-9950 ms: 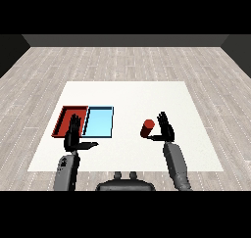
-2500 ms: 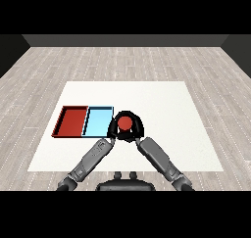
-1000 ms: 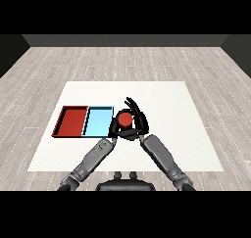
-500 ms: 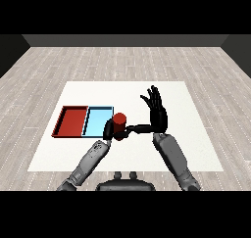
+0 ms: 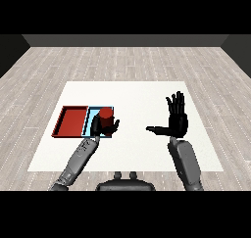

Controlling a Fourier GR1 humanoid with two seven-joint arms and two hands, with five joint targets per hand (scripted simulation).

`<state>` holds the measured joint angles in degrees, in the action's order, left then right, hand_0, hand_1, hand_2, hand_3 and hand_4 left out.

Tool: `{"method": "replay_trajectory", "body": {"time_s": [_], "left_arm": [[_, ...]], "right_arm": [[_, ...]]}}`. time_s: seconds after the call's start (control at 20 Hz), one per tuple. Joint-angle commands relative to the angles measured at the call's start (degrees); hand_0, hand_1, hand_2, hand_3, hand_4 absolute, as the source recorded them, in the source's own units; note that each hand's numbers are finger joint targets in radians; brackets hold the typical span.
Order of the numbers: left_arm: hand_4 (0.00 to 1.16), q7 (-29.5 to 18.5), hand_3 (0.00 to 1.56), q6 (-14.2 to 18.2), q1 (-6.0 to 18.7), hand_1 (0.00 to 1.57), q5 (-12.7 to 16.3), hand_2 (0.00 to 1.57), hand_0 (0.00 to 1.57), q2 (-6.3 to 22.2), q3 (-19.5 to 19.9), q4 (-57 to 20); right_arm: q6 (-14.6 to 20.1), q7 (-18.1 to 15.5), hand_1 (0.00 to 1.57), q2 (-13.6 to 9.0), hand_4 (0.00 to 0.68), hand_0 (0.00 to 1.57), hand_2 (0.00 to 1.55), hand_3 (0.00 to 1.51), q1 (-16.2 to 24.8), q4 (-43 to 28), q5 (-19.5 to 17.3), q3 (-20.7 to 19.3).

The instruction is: Pick the red can and put it in the red box

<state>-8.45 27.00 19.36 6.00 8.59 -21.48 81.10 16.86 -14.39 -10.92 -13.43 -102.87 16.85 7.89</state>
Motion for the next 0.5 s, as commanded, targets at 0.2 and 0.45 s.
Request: {"method": "replay_trajectory", "body": {"time_s": [0.2, 0.45], "left_arm": [[1.12, 9.05, 1.42, 0.37, 0.52, 1.57, -4.01, 1.55, 1.57, 8.05, 4.94, 6.68], [1.13, 10.98, 1.44, -0.19, 4.07, 1.57, -8.48, 1.55, 1.57, 10.72, 7.83, 0.16]], "right_arm": [[-6.52, -5.88, 0.00, -3.63, 0.000, 0.00, 0.00, 0.00, 10.37, 6.50, 0.93, -5.31], [-9.08, -7.80, 0.00, -2.93, 0.000, 0.00, 0.00, 0.00, 12.66, 10.38, 0.99, -5.61]]}}
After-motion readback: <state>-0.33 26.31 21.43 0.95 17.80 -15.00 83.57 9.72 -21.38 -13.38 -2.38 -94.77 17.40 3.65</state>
